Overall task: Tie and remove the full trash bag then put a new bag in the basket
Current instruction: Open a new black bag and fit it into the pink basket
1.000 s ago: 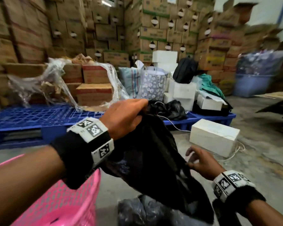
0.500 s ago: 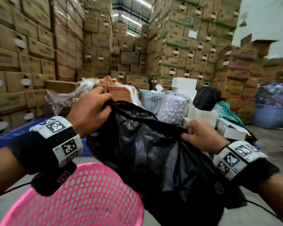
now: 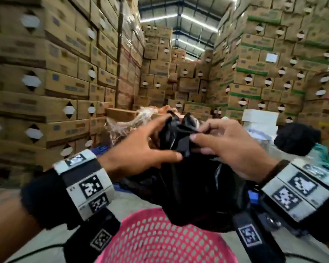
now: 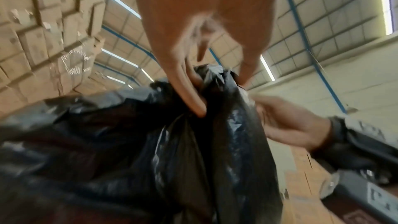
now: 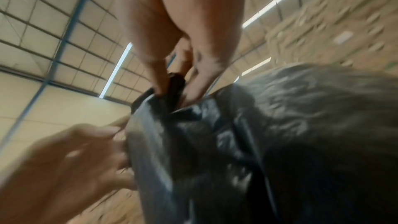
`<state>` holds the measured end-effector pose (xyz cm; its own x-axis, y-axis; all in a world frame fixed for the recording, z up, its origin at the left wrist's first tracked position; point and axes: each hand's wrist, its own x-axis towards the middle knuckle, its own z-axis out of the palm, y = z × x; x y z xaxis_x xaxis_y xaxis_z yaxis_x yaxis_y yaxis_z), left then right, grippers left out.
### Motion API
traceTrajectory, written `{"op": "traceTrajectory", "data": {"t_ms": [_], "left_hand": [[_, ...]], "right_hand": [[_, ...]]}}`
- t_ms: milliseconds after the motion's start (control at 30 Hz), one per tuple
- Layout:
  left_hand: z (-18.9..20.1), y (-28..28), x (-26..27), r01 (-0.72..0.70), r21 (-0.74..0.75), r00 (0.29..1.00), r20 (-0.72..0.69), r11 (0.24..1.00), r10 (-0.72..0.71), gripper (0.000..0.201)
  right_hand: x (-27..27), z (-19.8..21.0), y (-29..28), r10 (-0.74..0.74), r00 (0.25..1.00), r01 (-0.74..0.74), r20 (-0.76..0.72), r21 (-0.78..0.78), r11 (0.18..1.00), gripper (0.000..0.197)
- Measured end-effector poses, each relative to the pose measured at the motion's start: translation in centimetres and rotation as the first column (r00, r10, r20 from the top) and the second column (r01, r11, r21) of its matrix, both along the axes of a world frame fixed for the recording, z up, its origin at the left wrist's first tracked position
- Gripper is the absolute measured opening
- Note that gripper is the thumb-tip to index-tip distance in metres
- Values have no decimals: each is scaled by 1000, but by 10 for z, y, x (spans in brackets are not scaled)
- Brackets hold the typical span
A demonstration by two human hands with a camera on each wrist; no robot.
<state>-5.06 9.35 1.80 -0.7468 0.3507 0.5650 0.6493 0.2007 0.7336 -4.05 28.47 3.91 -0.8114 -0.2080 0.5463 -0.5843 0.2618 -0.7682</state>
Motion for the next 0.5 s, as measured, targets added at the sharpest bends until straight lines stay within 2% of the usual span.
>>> {"op": "traceTrajectory", "data": {"t_ms": [33,67,133,200,233,267,300,333,367,400,433,467,500], "left_hand": [[-15,-2,-2,59,-72,998,13,996,-58,64],[-28,-3,-4,95,-122,995,-1,988,-95,49],[-51,-9,-9,-3,-184,987,-156,983,-26,18],[-64,-17,-16,-194,-192,916,-387,962,107,25],[-65,-20,-16,-255,-179,868,-476,950,144,26],[-66,-22,-14,-273,-168,833,-533,947,146,22],[-67,-22,-12,-259,-169,809,-575,951,118,19],[-70,-22,-8,-229,-197,797,-601,953,67,19],[-76,-20,-3,-174,-250,795,-606,953,-14,19],[-84,-17,2,-112,-332,799,-590,937,-114,19],[-94,-15,6,-65,-425,797,-567,903,-210,21],[-103,-14,9,-50,-515,785,-551,856,-285,27],[-110,-15,10,-41,-592,778,-525,805,-346,33]], "right_hand": [[5,-12,-8,89,993,-97,79,95,991,16],[9,-21,-11,138,980,-164,146,182,970,10],[16,-36,-11,107,975,-159,195,270,950,5],[18,-46,-2,-35,985,-2,170,213,977,29],[17,-50,5,-125,971,90,203,175,980,45],[17,-55,11,-182,936,137,301,165,977,61],[18,-60,14,-181,876,123,448,155,980,72],[19,-65,11,-112,805,70,582,94,993,73],[22,-68,4,-12,746,31,666,-16,999,70],[23,-71,-2,84,720,15,689,-136,991,66],[22,-76,-9,149,730,1,667,-219,976,60],[17,-80,-14,141,777,-10,614,-211,977,45],[12,-84,-20,63,836,15,545,-137,990,32]]}}
